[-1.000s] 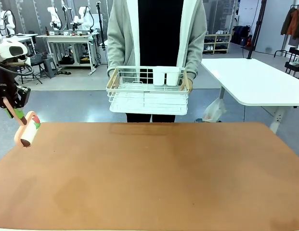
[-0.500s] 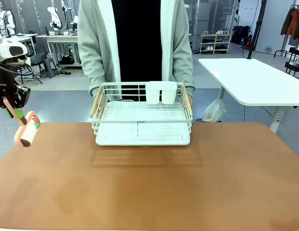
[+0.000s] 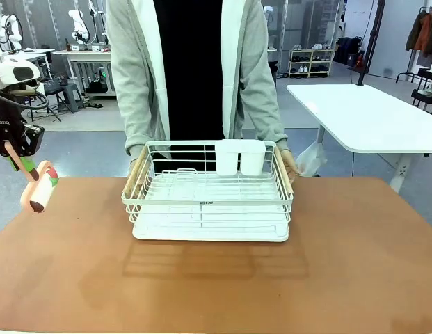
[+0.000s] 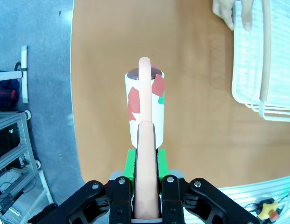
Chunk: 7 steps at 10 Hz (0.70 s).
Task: Clean the table.
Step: Place the Lint Roller down when the Dish drying rack is positioned in the middle of the table.
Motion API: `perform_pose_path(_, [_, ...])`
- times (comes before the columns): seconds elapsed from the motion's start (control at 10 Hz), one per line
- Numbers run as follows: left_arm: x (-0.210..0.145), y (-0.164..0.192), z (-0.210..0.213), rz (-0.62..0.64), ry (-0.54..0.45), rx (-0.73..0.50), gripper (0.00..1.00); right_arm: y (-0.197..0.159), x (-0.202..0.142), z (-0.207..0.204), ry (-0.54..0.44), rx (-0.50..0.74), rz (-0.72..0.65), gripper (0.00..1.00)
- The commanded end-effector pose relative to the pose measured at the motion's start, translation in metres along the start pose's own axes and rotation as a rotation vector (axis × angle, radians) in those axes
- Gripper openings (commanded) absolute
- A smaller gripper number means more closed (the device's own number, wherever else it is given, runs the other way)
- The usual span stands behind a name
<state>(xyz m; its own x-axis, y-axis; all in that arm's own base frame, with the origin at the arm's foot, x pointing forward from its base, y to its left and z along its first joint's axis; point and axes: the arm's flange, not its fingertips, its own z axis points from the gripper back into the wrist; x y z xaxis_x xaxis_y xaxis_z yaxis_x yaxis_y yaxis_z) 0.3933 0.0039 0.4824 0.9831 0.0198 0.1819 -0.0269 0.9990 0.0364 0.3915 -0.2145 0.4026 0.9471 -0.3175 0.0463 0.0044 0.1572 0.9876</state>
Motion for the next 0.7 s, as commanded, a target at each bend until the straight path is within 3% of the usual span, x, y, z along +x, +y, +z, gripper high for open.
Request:
perform_pose_path(0.0, [0.0025, 0.0001, 0.0043, 0.018, 0.008, 0.018, 0.21, 0.0026, -0.0016, -0.0004, 0.0, 0.009, 0.002, 1.0])
perform_pose_path(0.6, [0.0025, 0.0001, 0.0043, 0.018, 0.008, 0.018, 0.21, 0.0026, -0.0016, -0.0004, 0.0, 0.009, 0.002, 1.0])
